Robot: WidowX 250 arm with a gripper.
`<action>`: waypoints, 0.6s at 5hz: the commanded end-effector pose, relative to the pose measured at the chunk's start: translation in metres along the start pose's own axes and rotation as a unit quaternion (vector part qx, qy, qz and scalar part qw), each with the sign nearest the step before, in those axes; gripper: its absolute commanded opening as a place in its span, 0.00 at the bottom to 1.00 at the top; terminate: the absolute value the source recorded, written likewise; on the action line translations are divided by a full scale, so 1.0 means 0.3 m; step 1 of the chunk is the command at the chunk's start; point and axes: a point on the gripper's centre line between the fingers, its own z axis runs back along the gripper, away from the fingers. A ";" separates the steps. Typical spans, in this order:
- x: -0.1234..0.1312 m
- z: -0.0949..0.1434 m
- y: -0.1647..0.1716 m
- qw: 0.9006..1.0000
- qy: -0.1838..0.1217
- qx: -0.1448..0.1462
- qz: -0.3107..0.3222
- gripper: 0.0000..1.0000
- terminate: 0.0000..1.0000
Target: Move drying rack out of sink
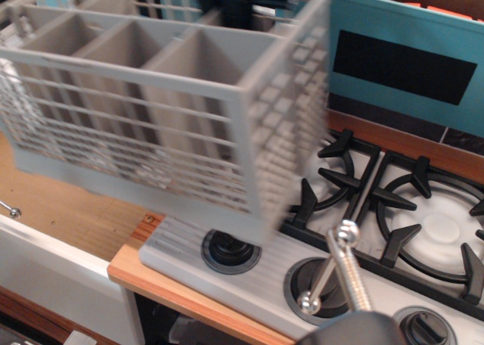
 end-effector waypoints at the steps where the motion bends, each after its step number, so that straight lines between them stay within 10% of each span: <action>1: -0.003 0.052 -0.265 0.999 -0.042 -0.002 0.010 0.00 0.00; 2: -0.003 0.011 -0.390 0.999 -0.043 0.003 0.005 0.00 0.00; 3: 0.010 -0.029 -0.459 0.999 -0.043 0.031 -0.010 0.00 1.00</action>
